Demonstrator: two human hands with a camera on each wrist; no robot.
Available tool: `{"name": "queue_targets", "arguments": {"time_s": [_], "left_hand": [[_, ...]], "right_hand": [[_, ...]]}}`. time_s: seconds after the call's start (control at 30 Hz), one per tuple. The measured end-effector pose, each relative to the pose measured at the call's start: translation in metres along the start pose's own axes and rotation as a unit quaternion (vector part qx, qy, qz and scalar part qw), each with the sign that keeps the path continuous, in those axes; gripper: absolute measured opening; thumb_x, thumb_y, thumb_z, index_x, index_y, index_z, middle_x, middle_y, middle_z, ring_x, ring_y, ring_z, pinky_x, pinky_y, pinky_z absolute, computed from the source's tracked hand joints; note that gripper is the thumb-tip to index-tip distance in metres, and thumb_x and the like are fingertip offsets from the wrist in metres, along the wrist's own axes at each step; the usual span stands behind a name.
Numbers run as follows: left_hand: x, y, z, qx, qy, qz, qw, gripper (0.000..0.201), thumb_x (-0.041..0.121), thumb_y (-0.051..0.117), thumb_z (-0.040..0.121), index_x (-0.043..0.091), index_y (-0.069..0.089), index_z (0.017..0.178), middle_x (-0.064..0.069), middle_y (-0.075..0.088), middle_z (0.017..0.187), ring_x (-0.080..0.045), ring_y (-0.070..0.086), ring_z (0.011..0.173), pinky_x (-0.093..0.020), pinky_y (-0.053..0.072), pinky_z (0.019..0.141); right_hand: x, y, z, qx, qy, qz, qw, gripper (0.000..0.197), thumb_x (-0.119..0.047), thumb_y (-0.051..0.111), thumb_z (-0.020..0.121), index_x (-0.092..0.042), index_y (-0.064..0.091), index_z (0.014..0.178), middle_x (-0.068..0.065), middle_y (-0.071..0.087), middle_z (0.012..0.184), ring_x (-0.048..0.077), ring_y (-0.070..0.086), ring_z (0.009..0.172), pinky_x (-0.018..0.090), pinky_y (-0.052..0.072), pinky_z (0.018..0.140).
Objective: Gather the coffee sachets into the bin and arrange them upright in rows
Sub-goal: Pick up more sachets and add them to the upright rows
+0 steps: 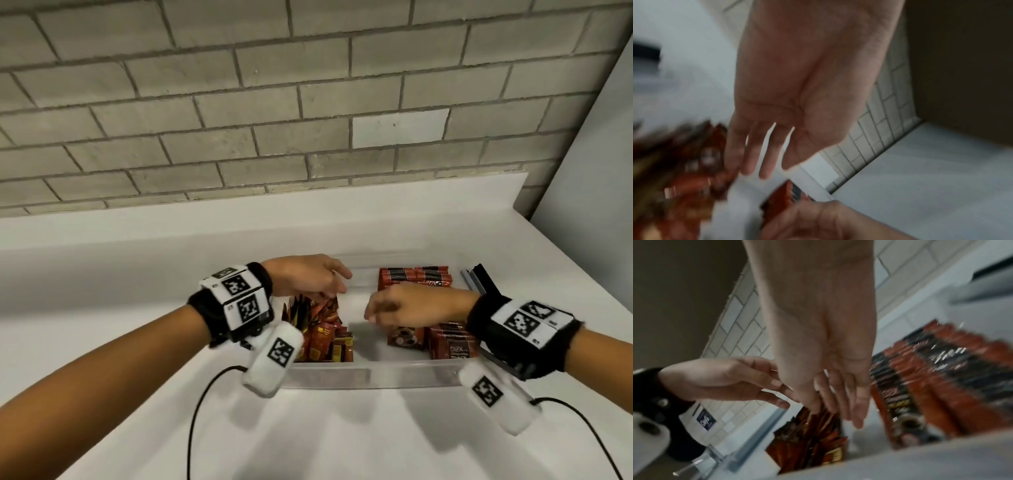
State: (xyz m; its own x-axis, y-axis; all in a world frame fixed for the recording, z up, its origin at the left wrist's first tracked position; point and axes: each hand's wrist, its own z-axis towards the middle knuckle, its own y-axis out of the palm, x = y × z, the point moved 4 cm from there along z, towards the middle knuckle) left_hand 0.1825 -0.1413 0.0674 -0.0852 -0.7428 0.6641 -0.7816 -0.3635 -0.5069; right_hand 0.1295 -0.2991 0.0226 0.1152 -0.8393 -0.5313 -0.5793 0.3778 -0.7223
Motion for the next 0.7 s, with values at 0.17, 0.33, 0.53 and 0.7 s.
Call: {"name": "queue_targets", "arguments": {"time_s": [0.17,0.33,0.53,0.7], "left_hand": [[-0.017,-0.013,-0.024,-0.022,0.053,0.261,0.964,0.041,0.014,0.052,0.096,0.025,0.048,0.135,0.003,0.052,0.134,-0.016,0.049,0.120,-0.028,0.041,0.097],[-0.042,0.009,-0.013,-0.097,0.075,0.497,0.859,0.056,0.004,0.058,0.088,0.031,0.048,0.136,0.002,0.039,0.141,-0.022,0.034,0.128,-0.043,0.041,0.100],[-0.043,0.022,0.006,-0.085,0.079,0.580,0.806,0.051,-0.001,0.049,0.093,0.017,0.043,0.141,-0.009,0.042,0.137,-0.027,0.042,0.124,-0.030,0.040,0.088],[-0.030,0.008,0.000,-0.036,0.127,0.554,0.822,0.037,0.000,0.056,0.091,0.007,0.053,0.127,-0.011,0.055,0.121,-0.028,0.059,0.104,-0.034,0.050,0.079]], "right_hand": [[-0.022,0.022,0.028,-0.099,0.141,0.157,0.972,0.051,-0.037,0.059,0.093,-0.005,0.045,0.130,0.008,0.059,0.119,0.018,0.061,0.103,0.033,0.050,0.097],[-0.039,0.051,0.047,-0.145,0.180,0.284,0.931,0.027,-0.028,0.065,0.091,-0.011,0.062,0.112,0.003,0.068,0.101,0.011,0.065,0.082,0.019,0.053,0.070],[-0.043,0.059,0.057,-0.076,0.230,0.334,0.911,0.019,-0.025,0.063,0.093,-0.012,0.059,0.106,0.002,0.065,0.086,0.009,0.063,0.062,0.020,0.049,0.048],[-0.048,0.060,0.059,-0.044,0.209,0.361,0.908,0.024,-0.008,0.058,0.094,-0.008,0.058,0.118,0.012,0.068,0.113,0.025,0.067,0.101,0.034,0.058,0.080]]}}
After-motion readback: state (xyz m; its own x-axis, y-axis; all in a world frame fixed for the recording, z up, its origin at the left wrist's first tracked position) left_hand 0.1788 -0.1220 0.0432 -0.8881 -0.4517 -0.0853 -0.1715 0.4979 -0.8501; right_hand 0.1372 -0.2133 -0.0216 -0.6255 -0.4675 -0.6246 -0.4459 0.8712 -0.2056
